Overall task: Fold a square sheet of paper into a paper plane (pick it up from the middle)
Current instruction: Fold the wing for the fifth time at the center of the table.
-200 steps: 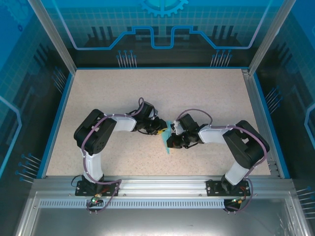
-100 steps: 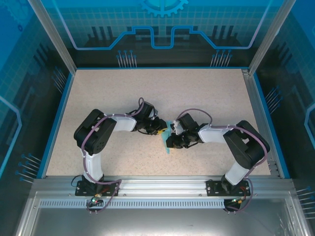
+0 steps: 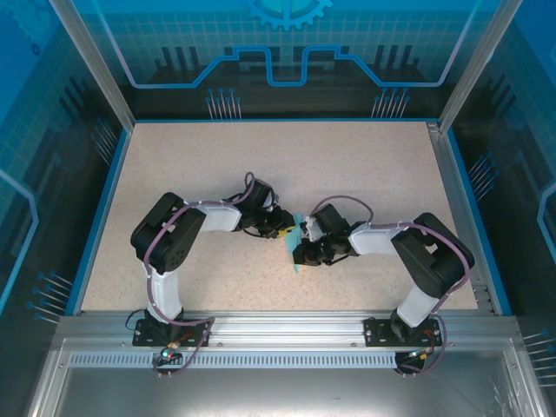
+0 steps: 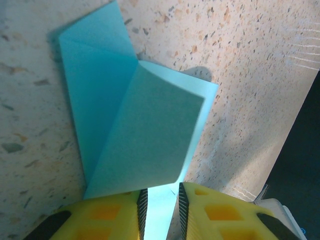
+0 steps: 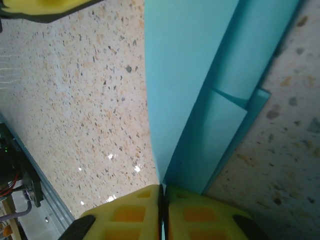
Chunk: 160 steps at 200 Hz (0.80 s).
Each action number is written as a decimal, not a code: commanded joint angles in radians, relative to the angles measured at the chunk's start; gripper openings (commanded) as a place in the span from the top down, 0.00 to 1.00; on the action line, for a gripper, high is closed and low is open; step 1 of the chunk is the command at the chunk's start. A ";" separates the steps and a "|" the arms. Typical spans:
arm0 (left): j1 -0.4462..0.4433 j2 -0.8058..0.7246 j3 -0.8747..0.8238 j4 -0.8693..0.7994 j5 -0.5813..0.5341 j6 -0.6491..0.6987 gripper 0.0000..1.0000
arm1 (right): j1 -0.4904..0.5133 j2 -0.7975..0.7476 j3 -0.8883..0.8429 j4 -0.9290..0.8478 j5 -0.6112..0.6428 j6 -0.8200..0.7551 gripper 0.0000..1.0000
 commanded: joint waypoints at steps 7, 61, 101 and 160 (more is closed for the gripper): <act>-0.003 0.043 0.003 -0.104 -0.028 0.030 0.72 | 0.020 -0.035 -0.025 -0.077 0.004 -0.002 0.85; -0.003 0.045 -0.002 -0.101 -0.028 0.027 0.72 | 0.033 -0.022 -0.041 -0.077 0.009 0.000 0.90; -0.004 0.044 -0.002 -0.104 -0.028 0.029 0.73 | 0.043 -0.043 -0.040 -0.084 0.001 -0.001 0.88; -0.004 0.046 -0.007 -0.101 -0.029 0.028 0.73 | 0.046 -0.048 -0.057 -0.092 0.014 0.004 0.93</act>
